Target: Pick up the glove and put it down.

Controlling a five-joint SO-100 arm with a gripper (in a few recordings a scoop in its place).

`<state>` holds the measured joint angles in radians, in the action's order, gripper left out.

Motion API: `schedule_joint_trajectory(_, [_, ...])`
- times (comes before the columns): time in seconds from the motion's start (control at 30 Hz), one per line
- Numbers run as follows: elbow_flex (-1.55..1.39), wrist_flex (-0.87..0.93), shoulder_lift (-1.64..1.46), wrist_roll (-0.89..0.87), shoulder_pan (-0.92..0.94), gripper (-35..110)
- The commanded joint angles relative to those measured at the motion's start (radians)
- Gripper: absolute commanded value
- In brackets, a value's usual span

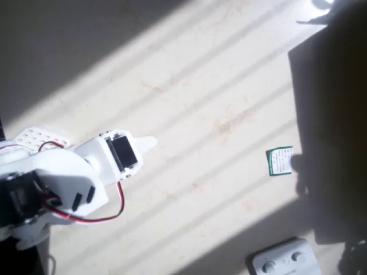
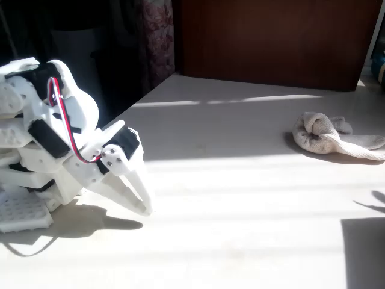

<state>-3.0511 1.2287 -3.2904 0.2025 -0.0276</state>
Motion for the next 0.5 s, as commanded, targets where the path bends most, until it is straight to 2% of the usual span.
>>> schedule_joint_trajectory(0.0, [0.075, -0.002, -0.002, -0.009, -0.003, 1])
schedule_joint_trajectory(0.23, [0.232, -0.104, 0.057, -0.009, -0.008, 1])
schedule_joint_trajectory(0.47, [0.626, -0.114, 0.546, 0.0, -0.009, 1])
